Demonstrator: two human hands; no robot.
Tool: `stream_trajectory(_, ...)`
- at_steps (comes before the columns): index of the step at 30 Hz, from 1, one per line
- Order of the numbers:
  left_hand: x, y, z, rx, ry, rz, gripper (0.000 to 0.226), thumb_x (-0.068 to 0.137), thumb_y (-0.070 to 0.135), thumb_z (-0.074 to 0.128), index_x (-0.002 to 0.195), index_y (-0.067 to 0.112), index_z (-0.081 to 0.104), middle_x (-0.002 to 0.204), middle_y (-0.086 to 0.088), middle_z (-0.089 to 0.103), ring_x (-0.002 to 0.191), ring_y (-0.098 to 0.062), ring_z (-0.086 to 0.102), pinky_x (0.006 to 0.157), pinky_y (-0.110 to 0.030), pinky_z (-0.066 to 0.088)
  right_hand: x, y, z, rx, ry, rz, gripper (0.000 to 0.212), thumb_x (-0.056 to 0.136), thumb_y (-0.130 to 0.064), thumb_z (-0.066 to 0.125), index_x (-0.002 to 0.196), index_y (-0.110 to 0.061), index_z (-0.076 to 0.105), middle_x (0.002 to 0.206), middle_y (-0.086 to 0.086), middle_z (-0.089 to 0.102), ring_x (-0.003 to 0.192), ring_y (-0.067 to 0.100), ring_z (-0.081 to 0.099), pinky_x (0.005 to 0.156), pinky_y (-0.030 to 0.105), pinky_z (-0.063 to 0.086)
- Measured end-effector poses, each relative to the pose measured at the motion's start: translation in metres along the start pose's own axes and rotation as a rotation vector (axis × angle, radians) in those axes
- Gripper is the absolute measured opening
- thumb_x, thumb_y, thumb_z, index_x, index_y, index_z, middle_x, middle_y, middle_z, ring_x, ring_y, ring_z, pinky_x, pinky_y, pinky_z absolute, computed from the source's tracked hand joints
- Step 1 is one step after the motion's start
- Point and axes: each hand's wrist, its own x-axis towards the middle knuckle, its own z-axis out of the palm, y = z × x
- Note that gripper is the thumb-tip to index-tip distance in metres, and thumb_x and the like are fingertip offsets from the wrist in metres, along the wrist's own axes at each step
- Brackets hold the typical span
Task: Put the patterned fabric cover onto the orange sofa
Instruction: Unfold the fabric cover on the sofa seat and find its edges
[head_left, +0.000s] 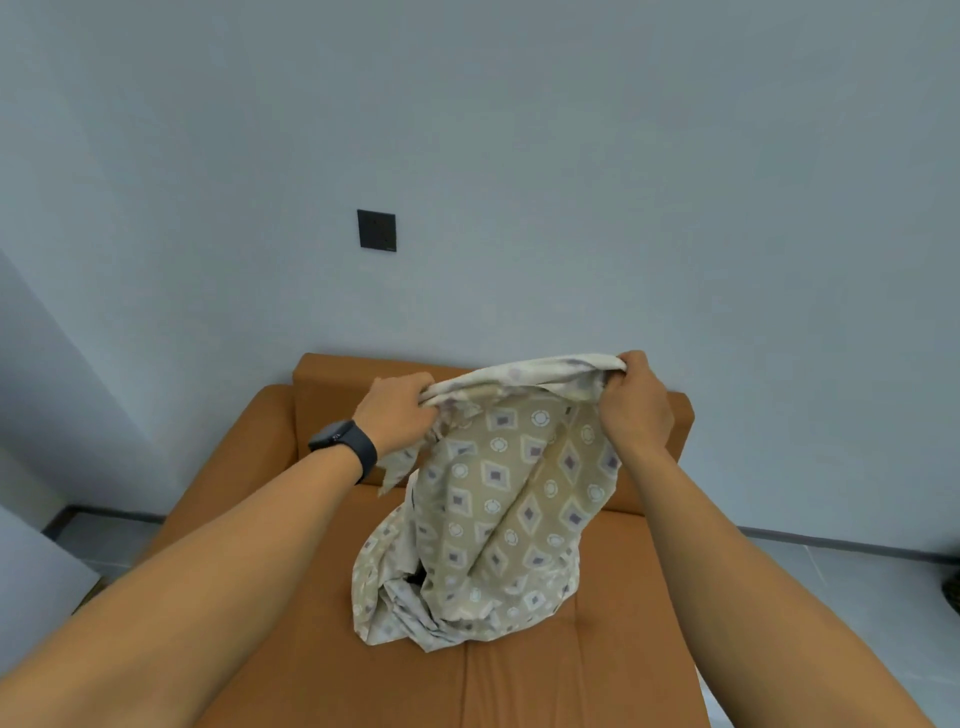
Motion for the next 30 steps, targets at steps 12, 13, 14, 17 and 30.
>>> stream_trajectory(12,0.027,0.085,-0.058,-0.100,0.083,0.194,0.021,0.084,0.038,0.064,0.100,0.025,0.058,0.083,0.003,0.067,0.077,-0.019,0.062,0.067,-0.039,0.053,-0.037,-0.058,0.028,0.305,-0.316,-0.310,0.059,0.084,-0.064,0.056,0.139,-0.050,0.039,0.131,-0.011,0.045,0.126,0.015,0.039,0.102,0.040,0.030)
stream_trajectory(13,0.025,0.082,-0.054,-0.087,0.084,0.188,0.023,0.083,0.038,0.064,0.102,0.027,0.057,0.082,0.003,0.066,0.076,-0.019,0.062,0.065,-0.038,0.052,-0.038,-0.057,0.032,0.295,-0.328,-0.291,0.057,0.084,-0.062,0.058,0.137,-0.050,0.040,0.129,-0.012,0.049,0.125,0.015,0.042,0.100,0.040,0.032)
stream_trajectory(14,0.024,0.077,-0.050,-0.087,0.071,0.185,0.026,0.083,0.037,0.065,0.105,0.029,0.055,0.082,0.003,0.066,0.075,-0.019,0.062,0.064,-0.036,0.051,-0.037,-0.053,0.039,0.235,-0.326,-0.277,0.051,0.084,-0.060,0.058,0.132,-0.049,0.044,0.124,-0.013,0.054,0.121,0.017,0.047,0.096,0.042,0.036)
stream_trajectory(17,0.020,0.063,-0.037,-0.042,-0.025,0.203,0.039,0.084,0.032,0.066,0.119,0.033,0.049,0.093,0.003,0.063,0.081,-0.021,0.061,0.068,-0.040,0.053,-0.029,-0.031,0.053,-0.039,-0.333,-0.211,0.025,0.090,-0.045,0.048,0.109,-0.036,0.062,0.103,-0.010,0.063,0.107,0.025,0.057,0.085,0.045,0.042)
stream_trajectory(30,0.015,-0.003,-0.033,0.021,-0.017,0.076,0.014,0.087,0.016,0.062,0.099,0.023,0.067,0.093,0.001,0.065,0.083,-0.022,0.063,0.072,-0.042,0.054,-0.003,-0.052,0.004,0.520,-0.721,-0.126,0.030,0.085,-0.049,0.074,0.106,-0.028,0.068,0.100,-0.009,0.073,0.089,0.009,0.069,0.081,0.030,0.057)
